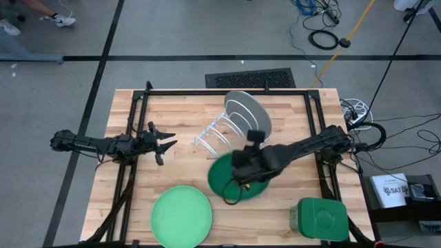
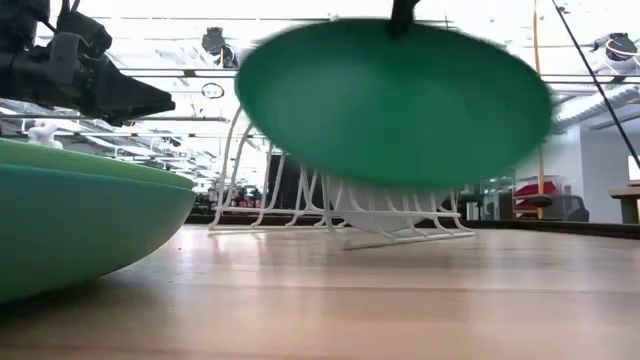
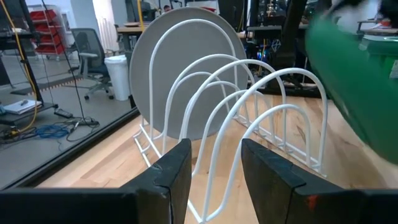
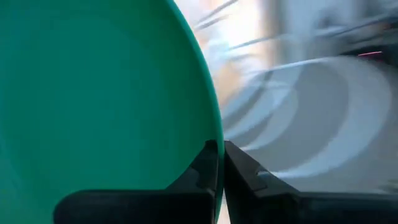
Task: Sort dishes
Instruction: Put the dark green plate into the dish rack
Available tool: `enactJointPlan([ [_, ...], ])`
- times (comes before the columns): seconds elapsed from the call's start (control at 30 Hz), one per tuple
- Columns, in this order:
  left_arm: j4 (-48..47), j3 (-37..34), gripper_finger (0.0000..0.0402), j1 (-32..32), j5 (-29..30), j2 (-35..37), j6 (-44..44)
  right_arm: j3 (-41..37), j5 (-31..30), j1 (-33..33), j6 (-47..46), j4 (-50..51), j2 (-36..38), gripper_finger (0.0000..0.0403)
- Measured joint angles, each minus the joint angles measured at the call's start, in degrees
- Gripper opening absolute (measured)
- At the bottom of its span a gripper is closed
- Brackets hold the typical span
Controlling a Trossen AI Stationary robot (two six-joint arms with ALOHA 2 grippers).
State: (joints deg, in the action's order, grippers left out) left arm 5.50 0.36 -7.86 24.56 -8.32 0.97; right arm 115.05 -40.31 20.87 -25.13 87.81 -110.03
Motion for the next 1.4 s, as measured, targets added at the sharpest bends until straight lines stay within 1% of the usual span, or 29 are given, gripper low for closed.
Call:
enactJointPlan([
  [0.07,0.0,0.0,0.0141,0.0,0.0,0.0,0.3,4.6,-8.6,1.4,-2.1,2.2,0.3,0.0001],
  [0.23,0.0,0.0,0.0141,0.0,0.0,0.0,0.9,11.9,-26.1,4.1,0.7,2.1,1.5,0.0001],
  [0.4,0.1,0.0,0.0141,0.0,0.0,0.0,0.9,14.6,-44.1,4.5,2.1,1.5,1.5,0.0001],
  [0.47,0.3,0.0,0.0141,0.0,0.0,0.0,0.9,14.6,-49.1,3.8,2.1,-0.1,1.5,0.0001],
  [0.67,1.3,0.0,0.0141,0.0,0.0,0.0,0.9,14.3,-49.6,-0.2,2.6,-5.3,-0.6,0.0001],
  [0.83,2.0,0.0,0.0141,0.0,0.0,0.0,0.9,14.2,-49.6,-3.4,6.9,-8.3,-3.4,0.0001],
  [0.93,4.6,0.0,0.0141,0.0,0.0,0.0,0.9,14.2,-49.6,-5.1,8.0,-9.3,-4.1,0.0001],
  [1.13,8.9,0.0,0.0141,0.0,0.0,0.0,0.9,14.2,-49.6,-7.5,8.1,-8.3,-3.9,0.0001],
  [1.4,9.1,0.0,0.0141,0.0,0.4,0.0,1.1,14.2,-49.7,-9.1,5.5,-4.3,-2.2,0.0],
])
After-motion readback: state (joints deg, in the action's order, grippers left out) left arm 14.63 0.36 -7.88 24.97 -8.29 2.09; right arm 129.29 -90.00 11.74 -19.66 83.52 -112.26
